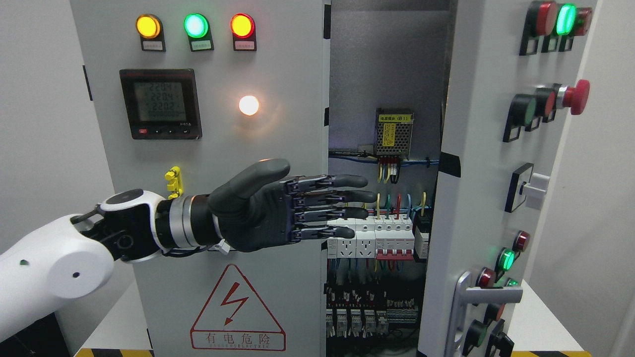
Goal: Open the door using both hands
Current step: 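Reach the left hand into the gap behind the push-button door, then push the push-button door away from the cabinet with the left hand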
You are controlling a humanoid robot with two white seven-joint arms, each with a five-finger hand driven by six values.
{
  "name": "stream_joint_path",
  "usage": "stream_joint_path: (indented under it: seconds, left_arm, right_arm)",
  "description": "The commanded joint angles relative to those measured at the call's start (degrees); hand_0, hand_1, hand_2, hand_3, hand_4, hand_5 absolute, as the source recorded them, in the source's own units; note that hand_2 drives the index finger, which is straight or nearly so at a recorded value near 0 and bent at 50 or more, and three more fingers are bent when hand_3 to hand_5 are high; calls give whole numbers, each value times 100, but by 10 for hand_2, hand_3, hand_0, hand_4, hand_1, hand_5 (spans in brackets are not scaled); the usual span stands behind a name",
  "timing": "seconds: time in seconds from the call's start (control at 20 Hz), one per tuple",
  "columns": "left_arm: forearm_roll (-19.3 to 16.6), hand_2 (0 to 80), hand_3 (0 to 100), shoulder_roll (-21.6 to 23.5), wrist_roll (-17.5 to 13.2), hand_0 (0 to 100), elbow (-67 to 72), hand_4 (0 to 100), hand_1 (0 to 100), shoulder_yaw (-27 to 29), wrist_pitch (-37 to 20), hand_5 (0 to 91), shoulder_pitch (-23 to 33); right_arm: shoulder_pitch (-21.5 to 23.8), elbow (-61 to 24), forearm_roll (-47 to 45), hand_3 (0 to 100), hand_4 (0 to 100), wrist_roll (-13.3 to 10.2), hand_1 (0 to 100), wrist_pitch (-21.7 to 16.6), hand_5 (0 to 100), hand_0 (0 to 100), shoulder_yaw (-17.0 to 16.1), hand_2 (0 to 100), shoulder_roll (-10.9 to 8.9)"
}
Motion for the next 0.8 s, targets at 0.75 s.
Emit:
stream_joint_path:
  seconds: [0.75]
  left_arm:
    - [-39,0,0,-2381,1210,120,420,0,389,550,89,0,-149]
  right_arm:
    - [0,0,1,0,0,2,389,4,0,120,176,0,-1]
